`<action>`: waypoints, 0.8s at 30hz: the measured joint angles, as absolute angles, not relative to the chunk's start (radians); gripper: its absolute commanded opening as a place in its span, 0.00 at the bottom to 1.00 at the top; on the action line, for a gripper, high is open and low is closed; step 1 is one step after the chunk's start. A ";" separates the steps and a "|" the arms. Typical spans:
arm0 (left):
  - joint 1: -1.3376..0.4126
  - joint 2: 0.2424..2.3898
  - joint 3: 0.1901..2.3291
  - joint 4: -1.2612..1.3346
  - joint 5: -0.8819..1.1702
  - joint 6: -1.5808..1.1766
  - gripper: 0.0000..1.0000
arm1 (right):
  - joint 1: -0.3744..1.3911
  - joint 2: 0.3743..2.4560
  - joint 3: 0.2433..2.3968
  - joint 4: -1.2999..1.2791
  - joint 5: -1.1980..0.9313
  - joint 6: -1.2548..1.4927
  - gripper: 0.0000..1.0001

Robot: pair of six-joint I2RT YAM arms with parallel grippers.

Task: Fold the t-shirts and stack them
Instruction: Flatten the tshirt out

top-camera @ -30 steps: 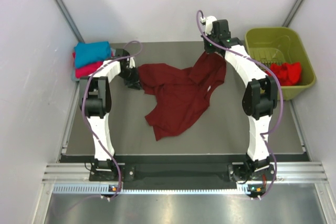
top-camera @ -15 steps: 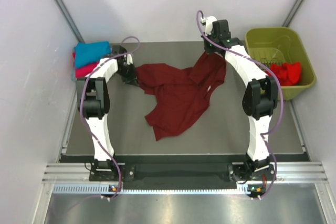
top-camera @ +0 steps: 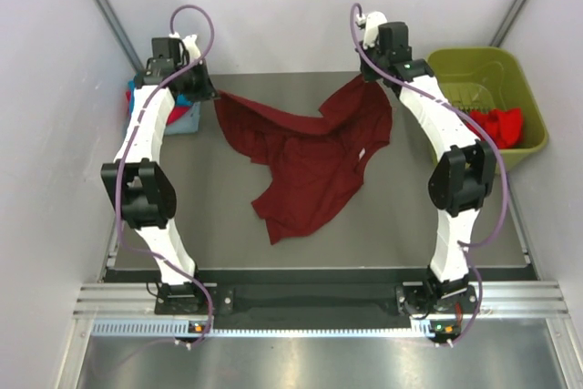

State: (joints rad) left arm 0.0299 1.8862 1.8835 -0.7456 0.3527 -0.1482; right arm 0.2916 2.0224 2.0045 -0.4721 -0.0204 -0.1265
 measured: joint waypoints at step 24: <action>0.083 1.675 2.136 -0.731 0.321 -0.076 0.00 | 0.027 1.402 1.983 -0.464 -0.049 -0.092 0.00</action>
